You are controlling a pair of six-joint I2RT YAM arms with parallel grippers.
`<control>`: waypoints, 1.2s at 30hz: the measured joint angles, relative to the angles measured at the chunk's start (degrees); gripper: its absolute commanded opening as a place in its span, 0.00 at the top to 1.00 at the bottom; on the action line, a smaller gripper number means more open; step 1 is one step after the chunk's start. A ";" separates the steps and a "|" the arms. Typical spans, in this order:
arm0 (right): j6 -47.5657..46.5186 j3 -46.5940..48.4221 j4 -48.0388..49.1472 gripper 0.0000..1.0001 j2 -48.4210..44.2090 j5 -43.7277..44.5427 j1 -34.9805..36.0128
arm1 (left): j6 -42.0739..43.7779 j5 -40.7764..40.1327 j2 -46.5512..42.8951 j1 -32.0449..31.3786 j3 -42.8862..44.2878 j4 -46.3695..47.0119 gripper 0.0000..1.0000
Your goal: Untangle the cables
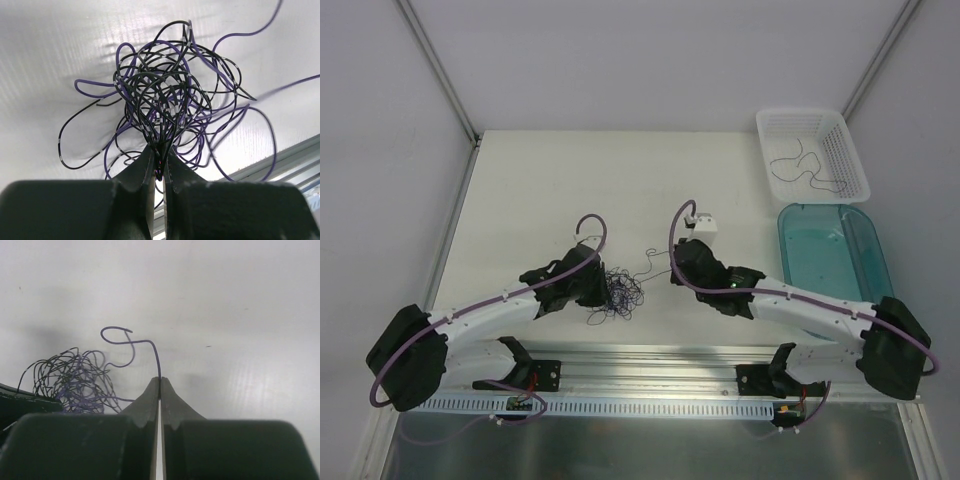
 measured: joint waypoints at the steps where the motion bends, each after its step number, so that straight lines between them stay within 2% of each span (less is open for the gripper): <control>1: -0.61 -0.13 -1.68 0.99 -2.40 1.22 -0.22 | -0.26 -0.35 -0.13 0.00 0.00 -0.26 0.98; 12: -6.56 0.35 -17.97 0.99 -18.93 7.06 -1.44 | -4.11 -4.76 -1.60 0.13 0.00 -4.22 0.99; 18: -9.86 6.43 -25.64 0.99 -28.57 9.33 -1.51 | -5.60 -6.97 -2.45 1.31 0.00 -6.88 0.99; 25: -13.64 14.29 -32.74 0.99 -39.26 12.07 -1.60 | -6.45 -8.55 -2.58 5.60 0.00 -9.35 0.99; 36: -24.26 32.13 -40.04 0.99 -40.65 16.37 -1.62 | -6.47 -8.63 -2.56 11.06 0.00 -10.95 0.98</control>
